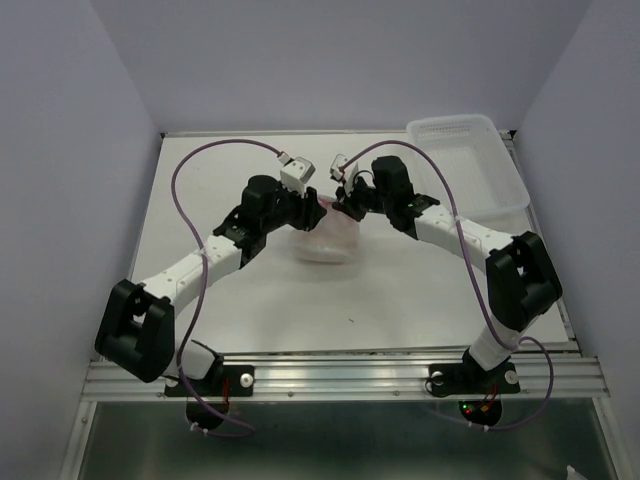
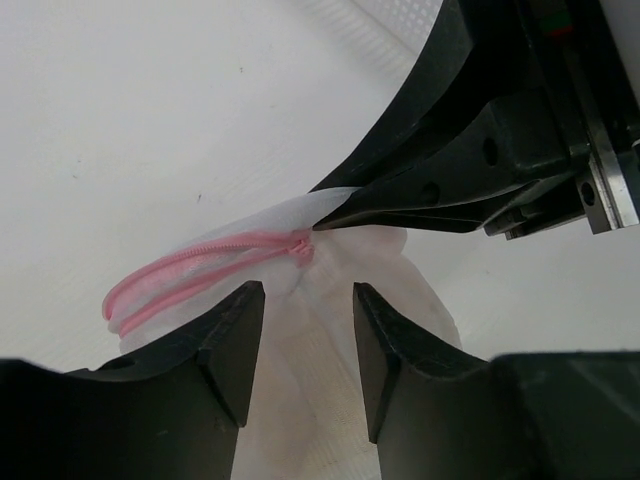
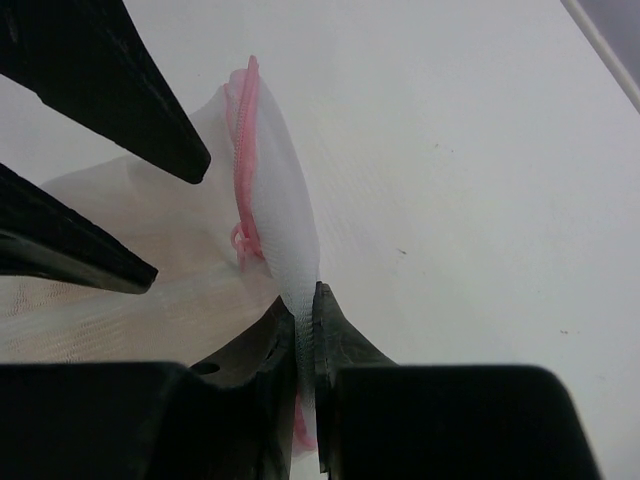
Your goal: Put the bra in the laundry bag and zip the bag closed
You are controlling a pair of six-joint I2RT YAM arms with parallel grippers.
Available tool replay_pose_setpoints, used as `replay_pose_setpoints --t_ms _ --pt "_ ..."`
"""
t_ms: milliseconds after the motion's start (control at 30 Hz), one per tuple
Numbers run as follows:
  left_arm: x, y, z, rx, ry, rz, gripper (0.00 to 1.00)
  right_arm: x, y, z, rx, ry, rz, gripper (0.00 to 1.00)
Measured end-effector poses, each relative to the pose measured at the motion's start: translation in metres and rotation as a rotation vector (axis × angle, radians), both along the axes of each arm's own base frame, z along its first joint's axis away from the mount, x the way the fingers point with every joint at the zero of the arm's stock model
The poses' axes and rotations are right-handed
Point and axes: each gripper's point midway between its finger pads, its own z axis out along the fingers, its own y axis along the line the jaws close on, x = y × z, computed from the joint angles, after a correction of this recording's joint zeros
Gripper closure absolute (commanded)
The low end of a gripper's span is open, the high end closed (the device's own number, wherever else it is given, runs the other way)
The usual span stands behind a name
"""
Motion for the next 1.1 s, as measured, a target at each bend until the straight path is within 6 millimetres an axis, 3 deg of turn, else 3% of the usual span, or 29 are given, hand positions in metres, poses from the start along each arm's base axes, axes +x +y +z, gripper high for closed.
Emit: replay_pose_setpoints --t_ms 267,733,833,867,933,1100 --pt "0.012 -0.009 -0.016 0.016 0.044 -0.009 0.57 0.003 -0.004 -0.001 -0.004 0.031 -0.048 0.88" --pt "0.032 -0.025 -0.016 0.010 0.060 0.013 0.60 0.009 -0.008 0.003 -0.008 0.037 -0.092 0.88" --pt "0.035 -0.027 -0.018 0.017 0.059 0.021 0.69 0.009 -0.009 0.004 -0.010 0.038 -0.097 0.88" --pt "0.036 -0.027 -0.018 0.022 0.058 0.027 0.77 0.009 -0.009 0.004 -0.011 0.040 -0.098 0.88" --pt "0.037 -0.027 -0.019 0.026 0.062 0.034 0.85 0.009 -0.009 0.003 -0.012 0.045 -0.100 0.88" --pt "0.038 -0.026 -0.020 0.032 0.061 0.051 0.85 0.010 -0.011 0.003 -0.018 0.045 -0.109 0.88"
